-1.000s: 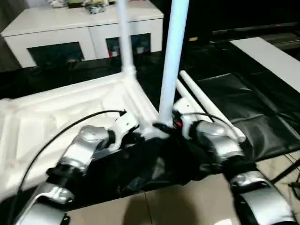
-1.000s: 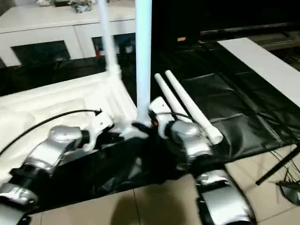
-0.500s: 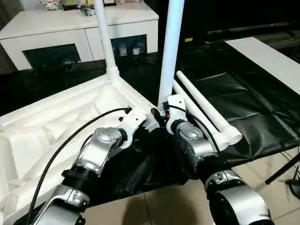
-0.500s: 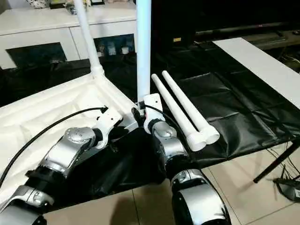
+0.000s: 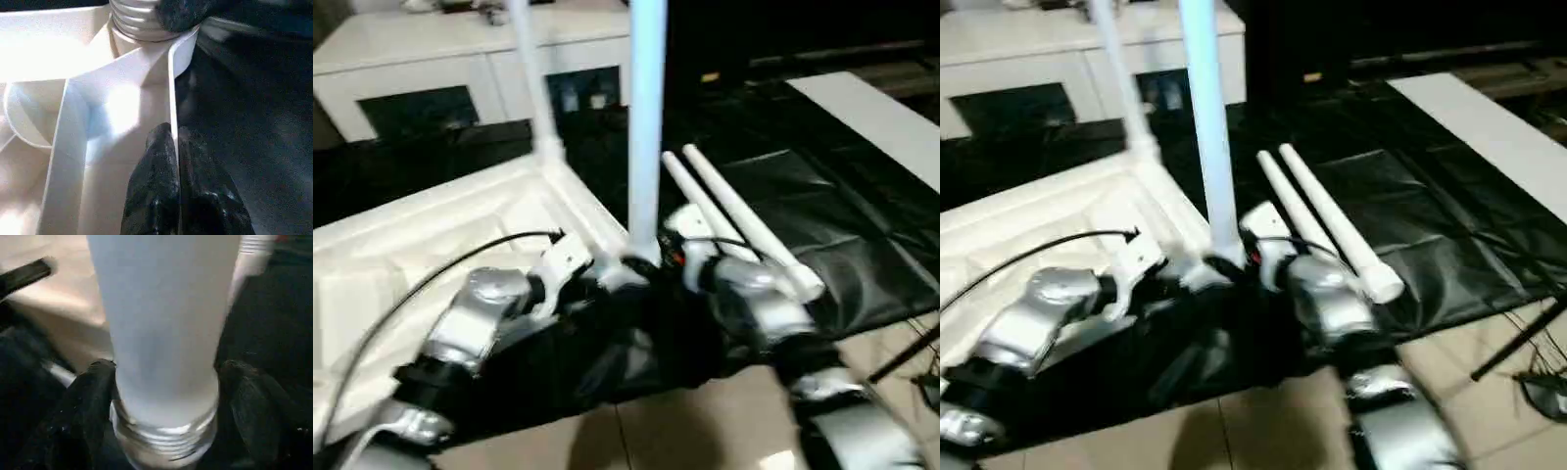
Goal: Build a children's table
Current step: Rotate leg to tighten
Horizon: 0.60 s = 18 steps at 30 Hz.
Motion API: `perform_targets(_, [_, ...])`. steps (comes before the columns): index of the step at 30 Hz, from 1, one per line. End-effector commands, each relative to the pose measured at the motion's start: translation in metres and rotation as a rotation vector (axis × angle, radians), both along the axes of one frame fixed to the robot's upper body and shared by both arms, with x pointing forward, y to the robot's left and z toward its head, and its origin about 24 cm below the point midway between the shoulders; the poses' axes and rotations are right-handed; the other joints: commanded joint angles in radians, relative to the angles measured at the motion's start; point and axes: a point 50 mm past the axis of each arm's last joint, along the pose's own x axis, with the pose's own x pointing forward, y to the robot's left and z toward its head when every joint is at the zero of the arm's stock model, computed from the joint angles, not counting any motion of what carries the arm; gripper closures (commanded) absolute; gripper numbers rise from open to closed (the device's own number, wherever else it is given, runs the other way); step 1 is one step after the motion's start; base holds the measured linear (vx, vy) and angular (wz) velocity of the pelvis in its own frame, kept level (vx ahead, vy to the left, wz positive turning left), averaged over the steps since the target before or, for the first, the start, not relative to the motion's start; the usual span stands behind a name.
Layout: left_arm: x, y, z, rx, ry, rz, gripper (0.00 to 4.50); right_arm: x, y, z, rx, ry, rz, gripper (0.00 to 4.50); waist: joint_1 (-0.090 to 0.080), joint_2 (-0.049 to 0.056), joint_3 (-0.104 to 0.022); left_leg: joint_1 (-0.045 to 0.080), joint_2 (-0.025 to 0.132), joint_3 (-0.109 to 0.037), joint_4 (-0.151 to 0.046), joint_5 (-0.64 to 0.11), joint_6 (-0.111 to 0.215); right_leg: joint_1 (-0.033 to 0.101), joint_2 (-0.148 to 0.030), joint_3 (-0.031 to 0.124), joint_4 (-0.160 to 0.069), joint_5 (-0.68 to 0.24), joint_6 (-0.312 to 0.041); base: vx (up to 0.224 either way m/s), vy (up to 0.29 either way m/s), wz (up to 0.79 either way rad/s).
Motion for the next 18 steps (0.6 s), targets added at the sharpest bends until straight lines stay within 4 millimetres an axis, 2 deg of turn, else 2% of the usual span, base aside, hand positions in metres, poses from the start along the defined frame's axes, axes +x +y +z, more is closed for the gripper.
perform_targets(1, [-0.0097,-0.0001,-0.0071,0.019,0.082,-0.091,4.5,-0.0036,-0.0043,0.0047,-0.021,-0.012,0.078,0.89,0.004,-0.004,-0.063,0.005,0.015,0.007,-0.053,-0.043,0.106,0.059,-0.059,0.035,-0.055,0.178,-0.29,0.0,0.0,0.0])
perform_targets(6, [-0.008,0.0038,-0.002,0.03,0.085,-0.125,4.5,-0.0046,-0.012,0.0067,-0.048,-0.001,0.108,0.89,0.013,-0.004,-0.061,0.007,0.015,0.006,-0.057,-0.072,0.085,0.06,-0.061,0.036,-0.06,0.124,-0.287,0.0,0.0,0.0])
perform_targets(14, [-0.005,0.0046,-0.0002,0.039,0.082,-0.135,4.5,-0.004,-0.0119,0.0017,-0.089,0.015,0.112,0.89,0.02,-0.006,-0.064,0.005,0.011,0.006,-0.055,-0.048,0.071,0.061,-0.06,0.036,-0.056,0.155,-0.277,0.0,0.0,0.0])
perform_targets(16, [-0.0049,0.0048,-0.0001,0.038,0.084,-0.137,4.5,-0.0033,-0.0124,0.0005,-0.093,0.021,0.106,1.22,0.019,-0.007,-0.064,0.005,0.011,0.005,-0.055,-0.051,0.068,0.062,-0.06,0.036,-0.056,0.15,-0.276,0.0,0.0,0.0])
perform_targets(18, [-0.0053,0.0053,-0.0005,0.041,0.085,-0.138,4.5,-0.0033,-0.0137,-0.0021,-0.116,0.02,0.102,1.25,0.02,-0.006,-0.063,0.004,0.011,0.005,-0.055,-0.056,0.067,0.062,-0.06,0.035,-0.057,0.144,-0.277,0.0,0.0,0.0])
